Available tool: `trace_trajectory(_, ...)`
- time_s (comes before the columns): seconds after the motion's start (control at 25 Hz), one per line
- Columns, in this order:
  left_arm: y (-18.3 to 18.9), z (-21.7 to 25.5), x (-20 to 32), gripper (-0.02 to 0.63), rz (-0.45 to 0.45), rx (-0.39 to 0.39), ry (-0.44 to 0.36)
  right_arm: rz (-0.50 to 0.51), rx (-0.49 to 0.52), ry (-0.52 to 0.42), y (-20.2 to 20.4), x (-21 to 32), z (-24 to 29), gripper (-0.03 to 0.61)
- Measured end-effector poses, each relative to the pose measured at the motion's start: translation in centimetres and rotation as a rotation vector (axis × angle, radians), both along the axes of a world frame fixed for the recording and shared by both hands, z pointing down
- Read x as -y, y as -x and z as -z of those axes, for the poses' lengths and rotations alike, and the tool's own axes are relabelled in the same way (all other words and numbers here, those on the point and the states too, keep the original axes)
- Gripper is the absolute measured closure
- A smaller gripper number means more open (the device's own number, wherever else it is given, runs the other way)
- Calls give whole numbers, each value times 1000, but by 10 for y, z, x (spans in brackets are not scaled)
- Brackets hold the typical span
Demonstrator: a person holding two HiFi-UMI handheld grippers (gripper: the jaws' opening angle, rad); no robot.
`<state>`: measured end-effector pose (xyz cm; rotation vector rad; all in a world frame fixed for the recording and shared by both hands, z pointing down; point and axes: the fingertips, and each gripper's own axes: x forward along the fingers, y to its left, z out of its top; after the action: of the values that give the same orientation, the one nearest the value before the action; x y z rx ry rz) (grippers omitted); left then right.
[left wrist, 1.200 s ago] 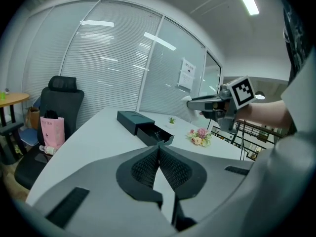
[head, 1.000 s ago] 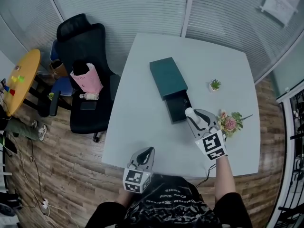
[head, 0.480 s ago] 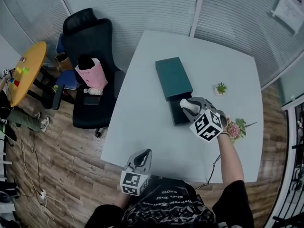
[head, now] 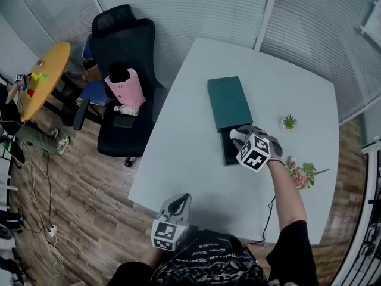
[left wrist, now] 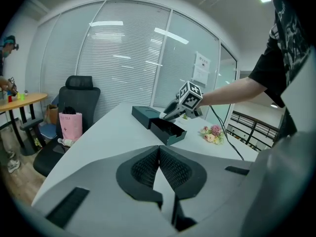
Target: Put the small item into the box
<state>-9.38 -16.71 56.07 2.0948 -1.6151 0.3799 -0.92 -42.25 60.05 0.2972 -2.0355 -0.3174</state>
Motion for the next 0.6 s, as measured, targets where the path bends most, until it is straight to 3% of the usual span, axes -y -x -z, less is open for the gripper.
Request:
trace_trajectory(0.36, 11, -8, 5, 594, 62, 17, 44, -2, -70, 51, 4, 20, -50, 443)
trace_trajectory(0.6, 20, -9, 11, 594, 125, -23, 60, -15, -89, 90, 1, 28, -68, 442)
